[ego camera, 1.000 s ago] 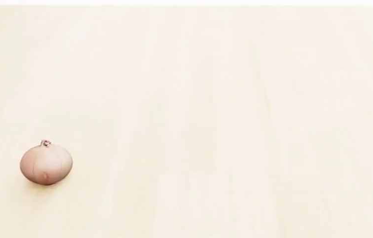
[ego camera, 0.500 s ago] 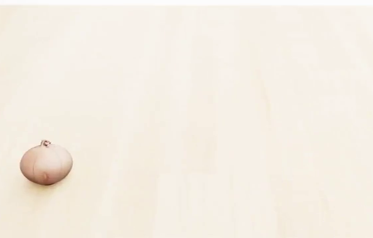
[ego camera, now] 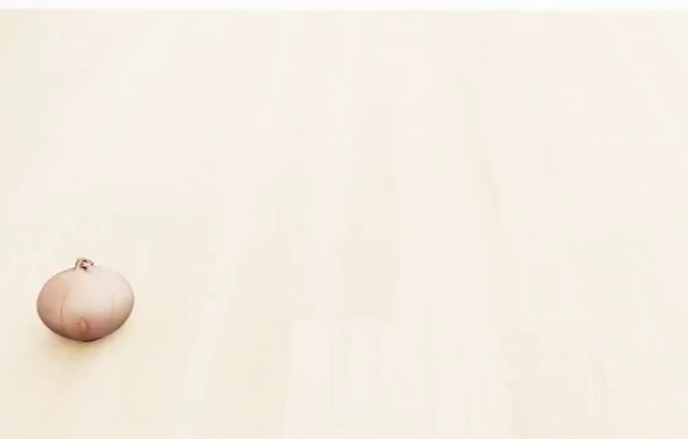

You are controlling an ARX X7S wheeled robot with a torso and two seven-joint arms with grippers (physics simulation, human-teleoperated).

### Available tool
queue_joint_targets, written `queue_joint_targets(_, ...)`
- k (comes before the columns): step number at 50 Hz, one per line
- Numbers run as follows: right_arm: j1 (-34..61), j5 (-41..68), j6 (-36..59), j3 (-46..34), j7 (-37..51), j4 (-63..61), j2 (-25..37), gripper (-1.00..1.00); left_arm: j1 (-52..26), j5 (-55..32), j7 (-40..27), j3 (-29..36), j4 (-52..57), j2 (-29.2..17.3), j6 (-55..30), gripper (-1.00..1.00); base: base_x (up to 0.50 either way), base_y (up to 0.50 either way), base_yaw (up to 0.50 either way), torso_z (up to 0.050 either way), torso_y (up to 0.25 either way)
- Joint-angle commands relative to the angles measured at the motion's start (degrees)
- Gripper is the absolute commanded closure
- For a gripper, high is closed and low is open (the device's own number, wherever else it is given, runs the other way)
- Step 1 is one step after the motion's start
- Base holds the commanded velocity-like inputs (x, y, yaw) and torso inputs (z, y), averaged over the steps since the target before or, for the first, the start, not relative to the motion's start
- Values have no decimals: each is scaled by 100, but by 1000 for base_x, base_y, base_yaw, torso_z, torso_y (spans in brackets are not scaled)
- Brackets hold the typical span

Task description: Place the avocado, onion, tomato and bell pepper on the cutting board.

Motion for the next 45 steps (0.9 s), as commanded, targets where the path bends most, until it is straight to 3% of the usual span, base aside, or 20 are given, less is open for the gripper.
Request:
queue_joint_targets(1, -26, -1041, 274, -177, -384, 255, -558, -100, -116, -69, 230, -196, -20, -22, 48, -100, 0, 0, 0, 0, 0)
queue_joint_targets(22, -614, -2023, 872, 140, -979, 675, -1122, -100, -425, -561, 354, -484, 128, -333, -483, -100, 0, 0, 0, 0, 0)
queue_joint_targets(45, -816, -3179, 1534, 286, -1995, 1071, -1734, -100, -268, -500, 244, -533, 189, -274, -389, -100, 0, 0, 0, 0, 0)
